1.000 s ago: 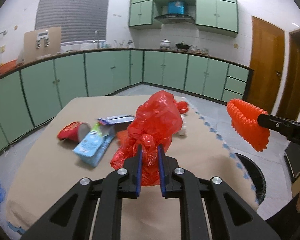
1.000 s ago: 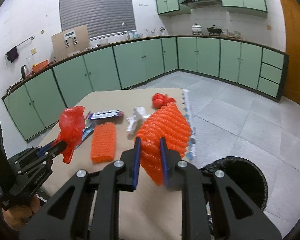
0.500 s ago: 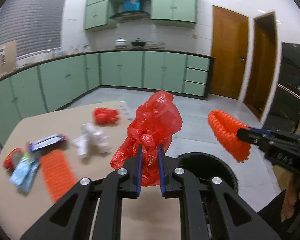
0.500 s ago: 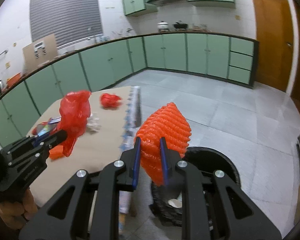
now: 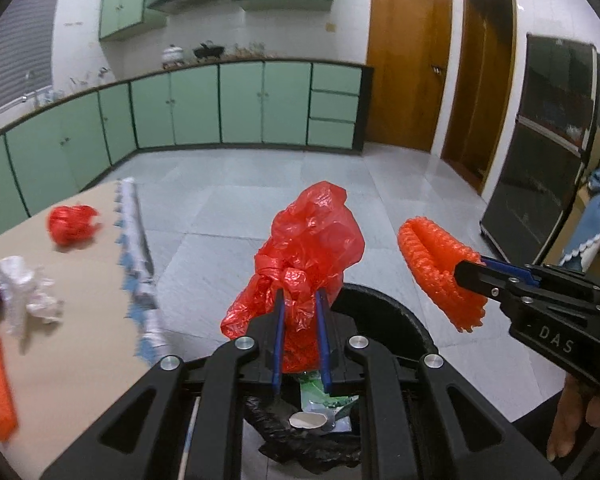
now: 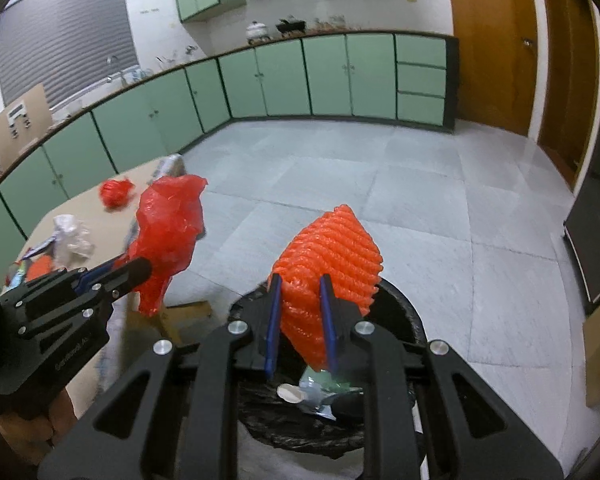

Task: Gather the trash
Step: 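Carry the red mesh bag and orange foam net over the bin, then release both items into the bin and return both tools to the table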

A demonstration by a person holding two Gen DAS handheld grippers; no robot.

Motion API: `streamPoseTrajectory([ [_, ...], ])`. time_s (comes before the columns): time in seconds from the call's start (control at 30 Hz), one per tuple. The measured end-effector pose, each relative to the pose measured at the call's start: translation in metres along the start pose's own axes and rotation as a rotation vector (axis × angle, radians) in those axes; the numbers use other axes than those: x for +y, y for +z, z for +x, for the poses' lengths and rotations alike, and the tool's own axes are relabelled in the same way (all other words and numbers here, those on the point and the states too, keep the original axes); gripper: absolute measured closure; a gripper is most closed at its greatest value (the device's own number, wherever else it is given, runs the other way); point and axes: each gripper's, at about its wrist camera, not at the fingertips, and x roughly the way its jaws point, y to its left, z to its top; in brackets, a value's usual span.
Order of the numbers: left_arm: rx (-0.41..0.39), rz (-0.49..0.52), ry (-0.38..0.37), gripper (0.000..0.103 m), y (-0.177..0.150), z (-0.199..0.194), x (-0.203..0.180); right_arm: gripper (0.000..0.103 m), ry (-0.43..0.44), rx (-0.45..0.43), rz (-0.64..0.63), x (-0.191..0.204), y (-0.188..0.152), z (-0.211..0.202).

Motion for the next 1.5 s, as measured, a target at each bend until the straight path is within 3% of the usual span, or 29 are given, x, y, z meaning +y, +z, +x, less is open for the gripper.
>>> streamPoseTrajectory([
  [0.1,0.044,0.020,-0.011,0.089,0.003,0.024,-0.008,0.085,-0.008,0.037,0.026,-0.008,-0.003,0.019],
  [0.2,0.094,0.024,-0.007,0.085,0.004,0.045,-0.014,0.078,-0.018,0.088,0.071,-0.015,-0.005,0.037],
  [0.3,0.122,0.009,0.002,0.075,0.004,0.059,-0.011,0.075,-0.027,0.079,0.098,-0.022,-0.005,0.034],
  [0.57,0.113,-0.009,0.012,0.066,-0.001,0.054,-0.005,0.073,-0.017,0.090,0.085,-0.022,-0.009,0.030],
  [0.7,0.102,-0.004,0.032,0.065,-0.003,0.043,0.001,0.073,-0.017,0.061,0.074,-0.021,-0.003,0.014],
  [0.77,0.087,-0.015,0.044,0.061,-0.004,0.031,0.008,0.070,-0.011,0.044,0.068,-0.017,0.000,0.005],
  [0.87,0.041,-0.035,0.106,0.051,-0.011,0.001,0.026,0.063,0.015,0.010,0.032,0.003,0.002,-0.014],
  [1.0,-0.001,-0.097,0.229,0.051,-0.029,-0.047,0.066,0.056,0.081,-0.023,-0.050,0.044,0.002,-0.033],
  [1.13,-0.051,-0.193,0.422,0.043,-0.061,-0.107,0.120,0.053,0.182,-0.032,-0.149,0.104,-0.002,-0.037],
  [1.23,-0.058,-0.281,0.526,0.037,-0.085,-0.142,0.155,0.051,0.248,-0.018,-0.199,0.145,-0.003,-0.030],
  [1.33,-0.062,-0.332,0.584,0.033,-0.101,-0.158,0.175,0.051,0.302,-0.003,-0.229,0.180,-0.004,-0.025],
  [1.5,-0.061,-0.373,0.575,0.029,-0.103,-0.154,0.193,0.050,0.354,-0.010,-0.282,0.219,0.003,-0.027],
])
